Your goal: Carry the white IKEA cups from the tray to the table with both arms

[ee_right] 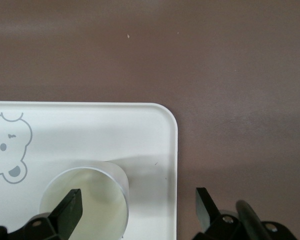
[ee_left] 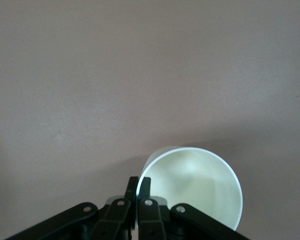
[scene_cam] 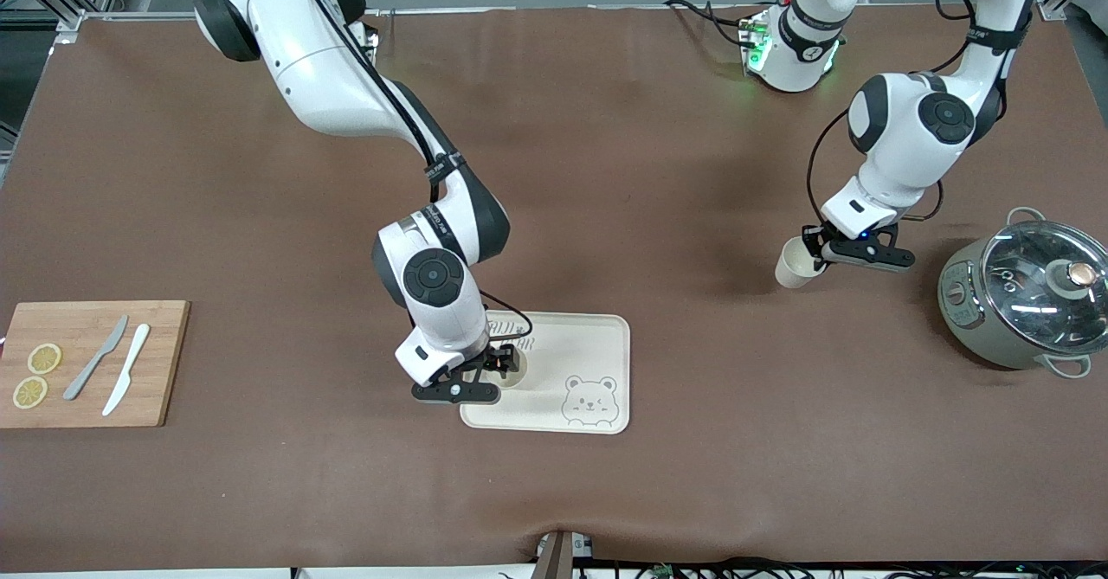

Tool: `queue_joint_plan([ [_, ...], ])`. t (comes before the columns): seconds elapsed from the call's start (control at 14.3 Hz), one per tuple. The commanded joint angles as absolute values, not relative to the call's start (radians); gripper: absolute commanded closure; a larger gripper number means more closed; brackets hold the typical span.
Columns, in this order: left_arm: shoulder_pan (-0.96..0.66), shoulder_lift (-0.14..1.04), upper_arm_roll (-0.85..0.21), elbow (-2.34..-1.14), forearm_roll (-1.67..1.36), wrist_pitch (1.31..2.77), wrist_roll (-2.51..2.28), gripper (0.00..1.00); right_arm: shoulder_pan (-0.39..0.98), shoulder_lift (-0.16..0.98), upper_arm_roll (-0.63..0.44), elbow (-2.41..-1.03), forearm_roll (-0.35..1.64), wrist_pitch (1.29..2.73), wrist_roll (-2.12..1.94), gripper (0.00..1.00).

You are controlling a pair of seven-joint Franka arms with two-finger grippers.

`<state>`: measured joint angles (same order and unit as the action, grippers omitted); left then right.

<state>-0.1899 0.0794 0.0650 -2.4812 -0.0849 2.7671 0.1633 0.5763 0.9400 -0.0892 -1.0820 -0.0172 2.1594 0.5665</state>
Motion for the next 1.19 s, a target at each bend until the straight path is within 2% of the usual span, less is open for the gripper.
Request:
queue_joint_plan([
  [0.0, -0.176, 0.13, 0.052, -2.482, -0.095, 2.83, 0.187, 1.0, 0.575, 0.969, -0.083, -1.064, -0.006, 2.148, 0.566, 0.0],
  [1.12, -0.176, 0.186, 0.035, -2.468, -0.209, 2.821, 0.192, 1.0, 0.586, 0.983, -0.069, -1.097, 0.005, 2.189, 0.569, 0.0],
])
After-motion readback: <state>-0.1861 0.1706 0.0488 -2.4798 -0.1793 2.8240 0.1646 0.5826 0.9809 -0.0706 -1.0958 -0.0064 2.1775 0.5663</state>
